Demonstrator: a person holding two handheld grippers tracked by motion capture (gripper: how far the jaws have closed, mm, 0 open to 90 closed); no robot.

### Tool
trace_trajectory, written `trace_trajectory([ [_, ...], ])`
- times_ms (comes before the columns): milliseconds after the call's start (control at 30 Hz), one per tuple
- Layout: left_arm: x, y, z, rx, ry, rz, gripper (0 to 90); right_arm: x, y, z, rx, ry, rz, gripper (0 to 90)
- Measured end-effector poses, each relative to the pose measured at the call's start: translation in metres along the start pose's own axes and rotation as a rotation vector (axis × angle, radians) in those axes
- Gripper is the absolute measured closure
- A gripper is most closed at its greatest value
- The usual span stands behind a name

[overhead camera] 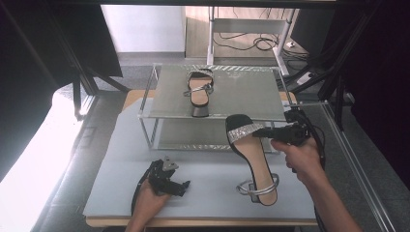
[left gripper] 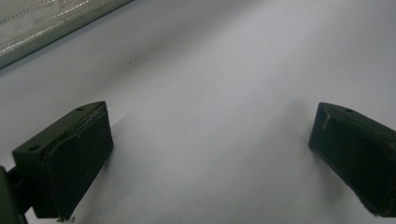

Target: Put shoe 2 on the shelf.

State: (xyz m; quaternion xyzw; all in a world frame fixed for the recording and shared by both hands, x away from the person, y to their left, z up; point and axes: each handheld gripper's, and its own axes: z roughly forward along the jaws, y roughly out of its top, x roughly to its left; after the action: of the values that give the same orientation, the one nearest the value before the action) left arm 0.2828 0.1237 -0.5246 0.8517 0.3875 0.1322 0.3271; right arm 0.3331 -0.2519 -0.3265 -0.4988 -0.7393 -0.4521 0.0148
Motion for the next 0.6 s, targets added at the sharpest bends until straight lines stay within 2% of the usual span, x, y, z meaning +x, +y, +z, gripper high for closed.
trace_trajectory([
  [333,0.000,0.000,0.000,-0.001,-0.001,-0.002,0.0,-0.002,0.040,0.006,-0.021,0.018,0.082,67.8],
  [600,0.000,0.000,0.000,-0.003,0.001,-0.003,0.0,-0.004,0.070,0.015,-0.038,-0.018,0.120,67.8],
])
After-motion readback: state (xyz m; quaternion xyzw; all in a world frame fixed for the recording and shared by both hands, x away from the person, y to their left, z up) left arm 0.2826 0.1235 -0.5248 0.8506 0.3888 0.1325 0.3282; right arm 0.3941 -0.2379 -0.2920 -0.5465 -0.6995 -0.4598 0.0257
